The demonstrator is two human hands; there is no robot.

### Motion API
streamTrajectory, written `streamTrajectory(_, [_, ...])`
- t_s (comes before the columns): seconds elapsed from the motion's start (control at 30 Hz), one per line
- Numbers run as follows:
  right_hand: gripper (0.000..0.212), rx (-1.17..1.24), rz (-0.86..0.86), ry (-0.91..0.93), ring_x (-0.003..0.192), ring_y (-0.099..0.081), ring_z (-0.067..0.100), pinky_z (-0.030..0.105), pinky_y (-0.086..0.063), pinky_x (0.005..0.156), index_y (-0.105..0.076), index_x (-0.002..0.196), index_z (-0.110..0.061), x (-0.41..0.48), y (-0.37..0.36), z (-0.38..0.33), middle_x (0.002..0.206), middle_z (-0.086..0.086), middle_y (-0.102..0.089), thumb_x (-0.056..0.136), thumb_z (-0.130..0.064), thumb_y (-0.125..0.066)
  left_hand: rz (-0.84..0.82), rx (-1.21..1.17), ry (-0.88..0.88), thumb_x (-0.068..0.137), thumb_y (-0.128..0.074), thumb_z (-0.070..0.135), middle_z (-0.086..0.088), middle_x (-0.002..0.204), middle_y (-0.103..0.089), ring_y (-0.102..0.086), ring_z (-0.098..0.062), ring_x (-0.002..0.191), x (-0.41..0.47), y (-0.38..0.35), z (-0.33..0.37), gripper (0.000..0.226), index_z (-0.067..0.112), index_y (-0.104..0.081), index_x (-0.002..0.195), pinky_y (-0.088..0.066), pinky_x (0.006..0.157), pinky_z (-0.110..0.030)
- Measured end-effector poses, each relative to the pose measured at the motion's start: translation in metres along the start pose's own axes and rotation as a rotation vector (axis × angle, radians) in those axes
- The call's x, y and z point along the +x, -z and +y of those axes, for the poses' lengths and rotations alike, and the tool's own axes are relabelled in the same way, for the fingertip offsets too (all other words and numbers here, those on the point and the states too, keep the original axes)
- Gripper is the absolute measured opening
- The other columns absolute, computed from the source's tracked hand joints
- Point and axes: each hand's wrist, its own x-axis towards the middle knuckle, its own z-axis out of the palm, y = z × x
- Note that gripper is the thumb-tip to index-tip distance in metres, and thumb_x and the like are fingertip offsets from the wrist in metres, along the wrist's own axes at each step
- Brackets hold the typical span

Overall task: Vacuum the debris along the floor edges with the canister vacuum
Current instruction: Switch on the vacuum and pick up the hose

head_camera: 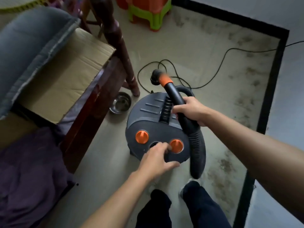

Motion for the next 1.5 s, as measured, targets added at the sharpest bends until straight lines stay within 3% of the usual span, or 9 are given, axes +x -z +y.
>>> streamTrajectory(0.17, [0.02,-0.415,0.111,0.028,0.067,-0.067,0.027,0.037,-0.056,0.065,-0.06,0.086,-0.016,-0.001,0.071,0.048,0.072,0.006,-0.069,0.07,-0.02,-0.072,0.43,0.043,0.272,0.082,-0.069,0.041,0.0,0.085,-0.064,-0.062,-0.025,0.083,0.035,0.025,-0.012,0.021,0.023,-0.059,0.081,-0.05,0.075,-0.037])
streamTrajectory(0.23, [0.026,-0.564,0.13,0.0,0.074,-0.068,0.026,0.039,-0.056,0.069,-0.059,0.09,-0.021,0.004,0.083,0.068,0.077,0.002,-0.07,0.07,-0.033,-0.071,0.483,0.083,0.36,0.084,-0.065,0.038,-0.006,0.086,-0.064,-0.061,-0.031,0.085,0.04,0.033,-0.026,0.022,0.018,-0.057,0.079,-0.048,0.072,-0.037])
streamTrajectory(0.33, [0.031,-0.684,0.15,0.023,0.075,-0.061,0.022,0.033,-0.045,0.061,-0.057,0.088,-0.024,0.016,0.082,0.093,0.076,-0.003,-0.064,0.071,-0.046,-0.07,0.424,0.188,0.462,0.089,-0.055,0.045,-0.012,0.088,-0.063,-0.059,-0.035,0.086,0.041,0.031,-0.039,0.031,0.015,-0.049,0.081,-0.042,0.069,-0.038])
streamTrajectory(0.43, [0.033,-0.689,0.159,0.069,0.072,-0.055,0.022,0.03,-0.033,0.053,-0.053,0.089,-0.025,0.031,0.073,0.11,0.074,-0.006,-0.057,0.073,-0.049,-0.069,0.339,0.314,0.409,0.096,-0.041,0.046,-0.015,0.094,-0.063,-0.059,-0.038,0.086,0.038,0.02,-0.042,0.031,0.015,-0.04,0.09,-0.04,0.067,-0.039])
streamTrajectory(0.7, [0.03,-0.666,0.108,0.019,0.08,-0.059,0.028,0.033,-0.039,0.061,-0.056,0.102,-0.025,0.053,0.067,0.125,0.087,0.002,-0.064,0.075,-0.03,-0.067,0.221,0.565,0.239,0.101,-0.035,0.037,-0.009,0.097,-0.058,-0.06,-0.033,0.084,0.031,0.024,-0.046,0.02,0.017,-0.037,0.103,-0.034,0.062,-0.036])
streamTrajectory(0.97, [0.031,-0.633,0.106,-0.01,0.079,-0.058,0.027,0.031,-0.035,0.056,-0.053,0.103,-0.025,0.058,0.066,0.13,0.085,0.001,-0.062,0.077,-0.032,-0.068,0.128,0.919,0.221,0.095,-0.042,0.017,-0.008,0.106,-0.06,-0.061,-0.029,0.093,0.033,0.03,-0.035,0.025,0.019,-0.042,0.12,-0.032,0.061,-0.033])
streamTrajectory(1.17, [0.022,-0.633,0.083,-0.018,0.064,-0.056,0.011,0.026,-0.034,0.052,-0.054,0.089,-0.028,0.038,0.098,0.123,0.072,-0.005,-0.061,0.073,-0.034,-0.069,0.148,0.793,0.322,0.096,-0.048,0.023,-0.007,0.112,-0.055,-0.057,-0.028,0.1,0.035,0.035,-0.014,0.019,0.019,-0.046,0.114,-0.035,0.066,-0.034])
streamTrajectory(1.3, [0.022,-0.726,0.065,0.007,0.06,-0.059,0.009,0.026,-0.035,0.051,-0.051,0.078,-0.033,0.016,0.131,0.117,0.064,-0.008,-0.061,0.066,-0.039,-0.069,0.208,0.695,0.329,0.091,-0.056,0.036,-0.006,0.119,-0.046,-0.048,-0.026,0.109,0.043,0.033,0.01,0.029,0.019,-0.049,0.113,-0.043,0.082,-0.037])
streamTrajectory(1.5, [0.022,-0.897,0.044,0.16,0.067,-0.052,0.015,0.026,-0.028,0.049,-0.044,0.067,-0.044,-0.038,0.2,0.082,0.064,-0.014,-0.052,0.062,-0.044,-0.066,0.273,0.014,0.3,0.089,-0.062,0.038,-0.008,0.119,-0.054,-0.054,-0.027,0.113,0.092,0.031,0.129,0.038,0.015,-0.059,0.119,-0.044,0.094,-0.037])
